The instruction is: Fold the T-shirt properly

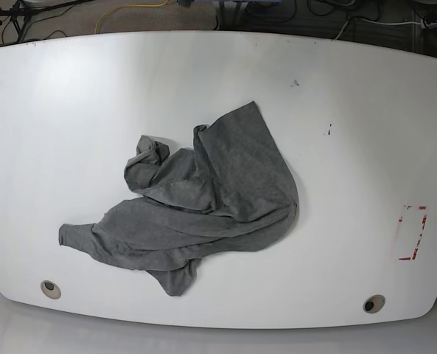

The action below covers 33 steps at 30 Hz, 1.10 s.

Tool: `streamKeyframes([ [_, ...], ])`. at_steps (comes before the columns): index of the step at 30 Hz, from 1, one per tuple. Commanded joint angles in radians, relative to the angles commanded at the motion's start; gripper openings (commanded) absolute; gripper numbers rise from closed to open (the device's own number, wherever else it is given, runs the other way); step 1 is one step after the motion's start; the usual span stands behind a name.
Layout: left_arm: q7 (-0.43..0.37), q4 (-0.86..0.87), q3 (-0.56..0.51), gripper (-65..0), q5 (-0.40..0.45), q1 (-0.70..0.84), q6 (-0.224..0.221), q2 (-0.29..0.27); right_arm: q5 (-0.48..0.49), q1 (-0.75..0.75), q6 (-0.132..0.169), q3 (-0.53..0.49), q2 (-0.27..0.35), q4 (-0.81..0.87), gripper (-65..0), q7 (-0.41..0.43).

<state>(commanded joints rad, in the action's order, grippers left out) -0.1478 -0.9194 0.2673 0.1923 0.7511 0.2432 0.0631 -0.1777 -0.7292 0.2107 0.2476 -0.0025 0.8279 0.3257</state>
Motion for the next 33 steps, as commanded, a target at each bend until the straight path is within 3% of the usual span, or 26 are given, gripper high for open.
streamKeyframes([
  [3,0.006,-0.144,0.002,-25.4,0.012,0.091,-0.004,-0.01,-0.001,-0.057,0.002,-0.002,-0.011,0.082,-61.4,-0.003],
  [15,0.018,-0.346,0.004,-26.0,0.001,0.192,-0.001,-0.021,0.007,-0.145,0.004,0.001,-0.031,0.21,-61.8,-0.015],
  [33,0.034,-0.511,0.007,-26.3,-0.019,0.267,-0.002,-0.027,0.026,-0.246,0.006,0.002,-0.035,0.392,-61.8,-0.019],
])
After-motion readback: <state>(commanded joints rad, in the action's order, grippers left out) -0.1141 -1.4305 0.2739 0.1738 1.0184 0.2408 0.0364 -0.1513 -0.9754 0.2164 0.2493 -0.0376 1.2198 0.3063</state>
